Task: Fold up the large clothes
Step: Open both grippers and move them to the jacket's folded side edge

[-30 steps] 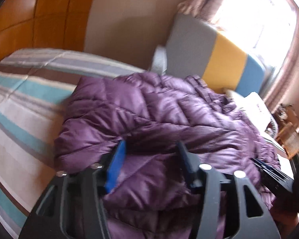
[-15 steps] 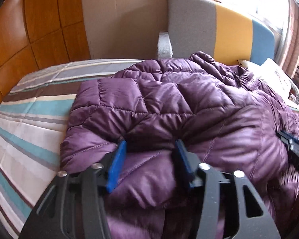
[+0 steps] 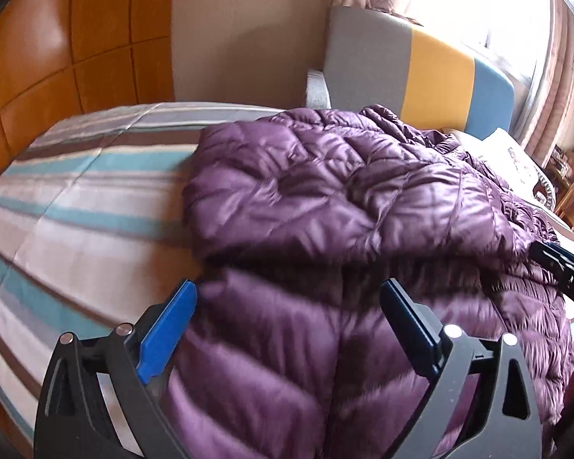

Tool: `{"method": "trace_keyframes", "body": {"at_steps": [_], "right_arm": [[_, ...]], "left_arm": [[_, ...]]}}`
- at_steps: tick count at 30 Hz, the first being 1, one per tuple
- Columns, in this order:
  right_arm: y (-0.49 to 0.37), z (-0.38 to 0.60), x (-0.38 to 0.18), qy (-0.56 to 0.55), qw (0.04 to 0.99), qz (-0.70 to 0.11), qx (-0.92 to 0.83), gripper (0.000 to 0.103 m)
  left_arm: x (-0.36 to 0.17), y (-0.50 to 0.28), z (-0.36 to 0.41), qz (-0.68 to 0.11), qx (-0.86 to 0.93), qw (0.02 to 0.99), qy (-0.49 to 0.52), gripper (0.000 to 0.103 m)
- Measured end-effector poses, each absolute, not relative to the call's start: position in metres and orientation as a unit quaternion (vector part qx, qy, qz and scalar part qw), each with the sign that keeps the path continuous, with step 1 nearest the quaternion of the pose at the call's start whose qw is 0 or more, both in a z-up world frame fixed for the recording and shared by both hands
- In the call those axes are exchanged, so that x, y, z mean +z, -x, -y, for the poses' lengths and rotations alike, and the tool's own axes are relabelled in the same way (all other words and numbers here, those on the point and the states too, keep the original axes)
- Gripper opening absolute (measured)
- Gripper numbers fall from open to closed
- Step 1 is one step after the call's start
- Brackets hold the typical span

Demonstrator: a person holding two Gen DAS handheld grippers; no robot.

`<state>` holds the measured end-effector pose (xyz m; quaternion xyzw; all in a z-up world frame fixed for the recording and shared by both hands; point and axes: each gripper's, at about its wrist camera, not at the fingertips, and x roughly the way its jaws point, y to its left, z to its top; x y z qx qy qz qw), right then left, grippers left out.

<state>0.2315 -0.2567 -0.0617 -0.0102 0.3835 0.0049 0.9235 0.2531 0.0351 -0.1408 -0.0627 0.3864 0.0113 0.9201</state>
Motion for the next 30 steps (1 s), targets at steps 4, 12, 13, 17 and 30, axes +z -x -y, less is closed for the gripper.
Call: {"method": "trace_keyframes", "body": {"at_steps": [4,12,13,17,30], "right_arm": [[-0.208,0.260,-0.060,0.003,0.922,-0.388,0.009,0.049],[-0.167,0.272,-0.055,-0.013,0.919,-0.393,0.018,0.049],[-0.162,0.274,-0.054,-0.014,0.919,-0.393,0.020,0.049],[-0.132,0.292,-0.056,-0.018,0.919,-0.394,0.024,0.049],[-0.057,0.374,-0.072,-0.078,0.906,-0.416,-0.017,0.049]], "left_arm": [[-0.145,-0.233,-0.042,-0.390,0.012,0.918,0.073,0.099],[-0.152,-0.190,-0.050,-0.386,-0.023,0.921,0.053,0.101],[-0.153,-0.187,-0.051,-0.389,-0.026,0.920,0.046,0.101],[-0.152,-0.171,-0.061,-0.394,-0.035,0.918,0.031,0.101],[-0.154,-0.122,-0.092,-0.404,-0.074,0.910,0.046,0.098]]}}
